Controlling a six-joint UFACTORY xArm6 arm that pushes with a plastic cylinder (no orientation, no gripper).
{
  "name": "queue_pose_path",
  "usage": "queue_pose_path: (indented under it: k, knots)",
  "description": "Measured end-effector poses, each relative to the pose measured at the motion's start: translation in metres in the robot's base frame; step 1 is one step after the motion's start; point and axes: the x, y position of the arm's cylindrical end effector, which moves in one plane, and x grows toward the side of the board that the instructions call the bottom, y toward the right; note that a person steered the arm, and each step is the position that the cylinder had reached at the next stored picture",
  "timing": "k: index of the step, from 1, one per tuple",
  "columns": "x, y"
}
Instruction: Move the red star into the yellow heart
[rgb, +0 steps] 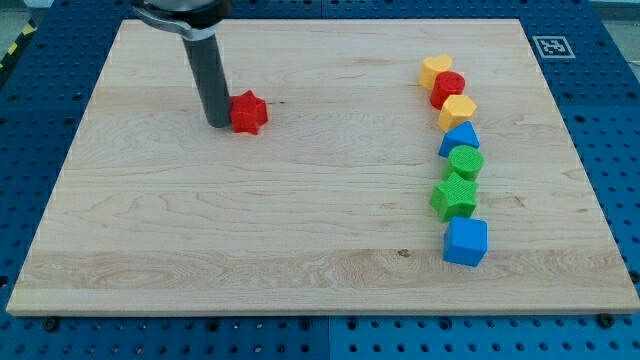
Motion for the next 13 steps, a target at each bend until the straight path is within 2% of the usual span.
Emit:
queue_pose_path:
  k: [2, 7, 11, 13]
  knots:
    - [0.003, 0.036]
    - [-0.071, 0.11]
    - [-0.083, 0.175]
    - [-0.12, 0.18]
